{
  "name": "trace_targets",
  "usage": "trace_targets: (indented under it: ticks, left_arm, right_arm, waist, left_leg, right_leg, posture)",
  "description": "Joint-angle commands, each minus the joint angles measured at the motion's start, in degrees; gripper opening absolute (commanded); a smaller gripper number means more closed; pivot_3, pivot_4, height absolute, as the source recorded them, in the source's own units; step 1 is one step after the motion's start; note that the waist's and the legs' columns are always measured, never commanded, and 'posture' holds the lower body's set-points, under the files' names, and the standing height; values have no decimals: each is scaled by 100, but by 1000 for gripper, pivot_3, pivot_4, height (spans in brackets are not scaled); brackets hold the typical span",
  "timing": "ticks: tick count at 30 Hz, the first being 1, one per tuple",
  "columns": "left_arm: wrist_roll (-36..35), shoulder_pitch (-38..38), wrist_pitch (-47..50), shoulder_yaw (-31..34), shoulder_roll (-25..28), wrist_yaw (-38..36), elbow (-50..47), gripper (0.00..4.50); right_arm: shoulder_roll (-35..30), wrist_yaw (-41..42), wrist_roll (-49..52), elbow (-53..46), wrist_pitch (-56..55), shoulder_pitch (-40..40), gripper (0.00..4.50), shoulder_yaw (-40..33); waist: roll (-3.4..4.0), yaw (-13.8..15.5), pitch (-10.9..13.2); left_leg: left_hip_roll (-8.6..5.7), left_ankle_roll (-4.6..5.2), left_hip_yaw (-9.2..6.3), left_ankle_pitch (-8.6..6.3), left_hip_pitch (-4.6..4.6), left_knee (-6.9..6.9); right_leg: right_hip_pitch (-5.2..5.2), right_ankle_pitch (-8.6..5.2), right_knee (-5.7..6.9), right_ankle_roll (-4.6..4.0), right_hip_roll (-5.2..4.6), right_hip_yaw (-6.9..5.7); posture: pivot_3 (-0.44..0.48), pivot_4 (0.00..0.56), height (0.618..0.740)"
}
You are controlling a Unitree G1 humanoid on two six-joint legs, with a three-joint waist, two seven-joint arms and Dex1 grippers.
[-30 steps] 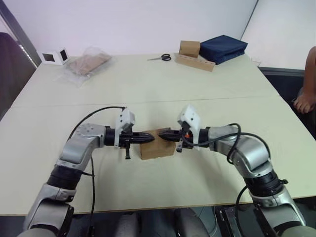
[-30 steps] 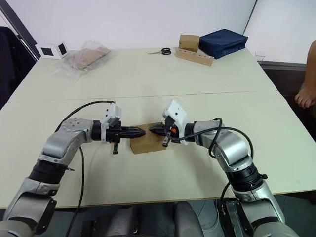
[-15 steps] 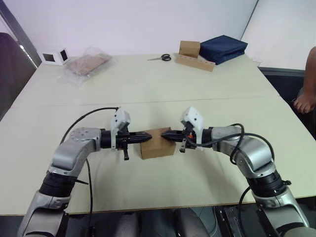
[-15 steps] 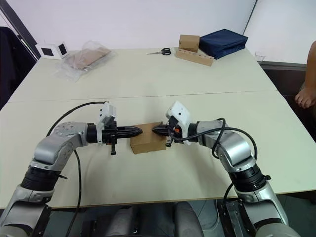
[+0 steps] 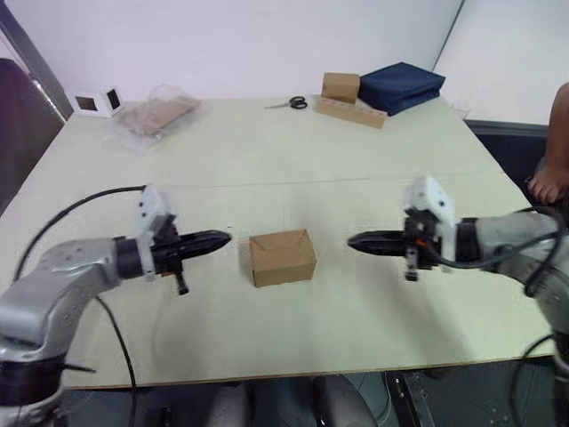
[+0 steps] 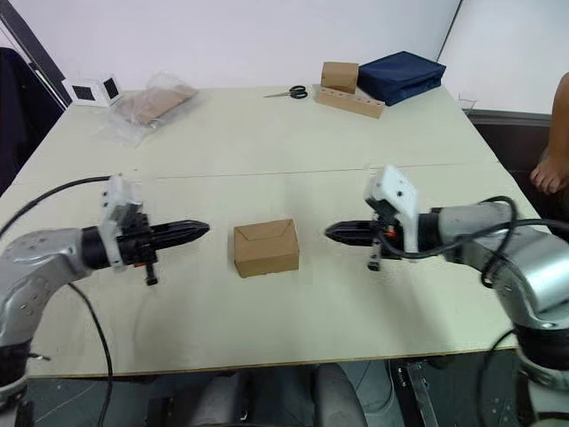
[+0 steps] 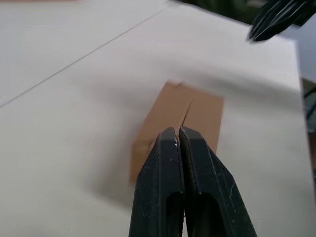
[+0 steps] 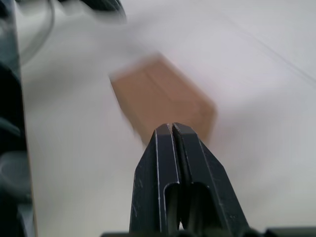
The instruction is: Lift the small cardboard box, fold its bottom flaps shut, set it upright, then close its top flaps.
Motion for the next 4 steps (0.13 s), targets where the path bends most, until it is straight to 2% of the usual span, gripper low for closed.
trace_targets:
  ticks: [1, 4]
  left_arm:
    - [-562, 638, 220, 1054, 410, -264, -504, 80]
    - [-657, 1041, 195, 1470, 647, -439, -472, 80]
  right_arm:
    - [-473, 474, 233, -24, -167, 220, 0, -618]
    - [-671, 639, 346, 49, -217, 339, 0, -812]
  waist:
    - [0, 2, 0]
    - [0, 12, 0]
  left_leg:
    - [2, 0, 2, 0, 2, 0]
    - [2, 0, 3, 0, 7, 0]
  right_leg:
    - [0, 0, 0, 0, 1, 0]
    - [9, 0, 1, -1, 1, -1]
  posture:
    - [0, 150, 740]
    - [0, 150, 740]
